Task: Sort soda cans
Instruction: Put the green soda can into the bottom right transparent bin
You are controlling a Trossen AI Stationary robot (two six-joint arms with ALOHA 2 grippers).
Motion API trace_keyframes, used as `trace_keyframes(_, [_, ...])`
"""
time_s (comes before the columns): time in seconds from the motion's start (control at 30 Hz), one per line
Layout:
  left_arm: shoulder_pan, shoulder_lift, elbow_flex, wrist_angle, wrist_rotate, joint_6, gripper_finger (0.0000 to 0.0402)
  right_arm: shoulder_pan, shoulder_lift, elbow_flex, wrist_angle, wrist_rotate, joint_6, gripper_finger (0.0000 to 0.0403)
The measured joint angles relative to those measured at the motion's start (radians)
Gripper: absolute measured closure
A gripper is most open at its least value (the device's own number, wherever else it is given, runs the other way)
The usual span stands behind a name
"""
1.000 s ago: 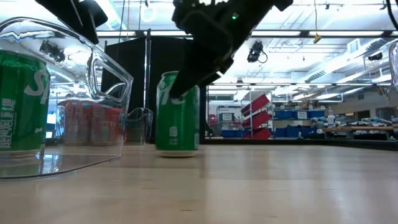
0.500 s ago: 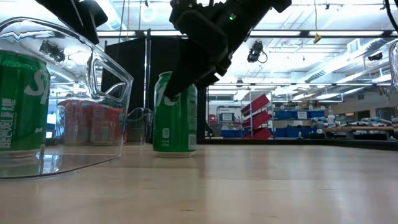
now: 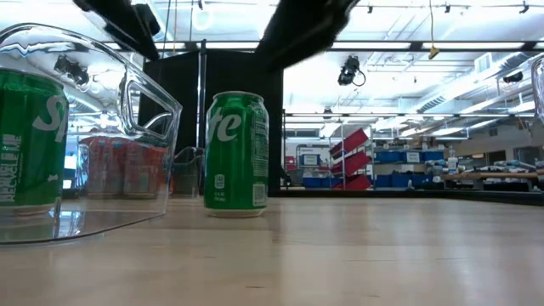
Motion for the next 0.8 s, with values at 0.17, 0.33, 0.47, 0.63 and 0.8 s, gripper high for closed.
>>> trace_keyframes(0.17, [0.085,0.000,0.017,0.023,0.049,0.044,0.0199,0.065,-0.097,-0.016,-0.150,0.254,0.044,0.0165])
trace_keyframes(0.33, [0.166,0.007,0.018,0.154,0.202,0.066,0.0211,0.079,-0.187,-0.191,-0.120,0.340,0.134,0.0289])
trace_keyframes(0.47, [0.199,0.022,0.018,0.209,0.224,0.106,0.0259,0.072,-0.256,-0.392,0.078,0.341,0.149,0.0387])
trace_keyframes(0.63, [0.224,0.044,0.021,0.207,0.241,0.123,0.0350,0.055,-0.318,-0.553,0.293,0.337,0.152,0.0376])
trace_keyframes(0.8, [0.225,0.077,0.048,0.165,0.267,0.118,0.0389,0.054,-0.338,-0.596,0.361,0.335,0.150,0.0381])
